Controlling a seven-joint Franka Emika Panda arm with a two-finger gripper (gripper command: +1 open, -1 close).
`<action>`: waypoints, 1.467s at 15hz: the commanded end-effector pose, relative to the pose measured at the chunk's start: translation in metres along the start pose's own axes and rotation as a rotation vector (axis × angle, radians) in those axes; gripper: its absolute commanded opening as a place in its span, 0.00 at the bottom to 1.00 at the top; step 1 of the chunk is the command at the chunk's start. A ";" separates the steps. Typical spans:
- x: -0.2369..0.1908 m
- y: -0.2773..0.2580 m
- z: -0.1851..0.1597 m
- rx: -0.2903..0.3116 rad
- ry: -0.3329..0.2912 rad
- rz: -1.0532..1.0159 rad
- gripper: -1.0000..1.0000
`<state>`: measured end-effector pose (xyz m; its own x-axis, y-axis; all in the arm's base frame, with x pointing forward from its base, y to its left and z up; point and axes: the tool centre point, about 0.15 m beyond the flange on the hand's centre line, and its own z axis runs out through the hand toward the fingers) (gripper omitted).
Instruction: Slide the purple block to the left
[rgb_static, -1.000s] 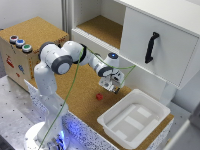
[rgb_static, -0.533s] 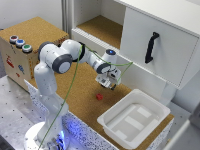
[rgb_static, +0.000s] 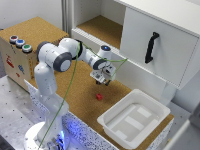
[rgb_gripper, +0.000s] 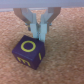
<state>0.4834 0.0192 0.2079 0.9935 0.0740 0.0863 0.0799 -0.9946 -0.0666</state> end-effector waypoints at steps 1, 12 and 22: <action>0.018 -0.039 0.010 0.002 -0.100 -0.005 0.00; 0.015 0.012 -0.008 -0.100 -0.063 0.066 0.00; -0.022 -0.014 -0.019 -0.134 -0.148 -0.062 0.00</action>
<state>0.4724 0.0124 0.2098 0.9986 0.0474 0.0220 0.0479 -0.9986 -0.0234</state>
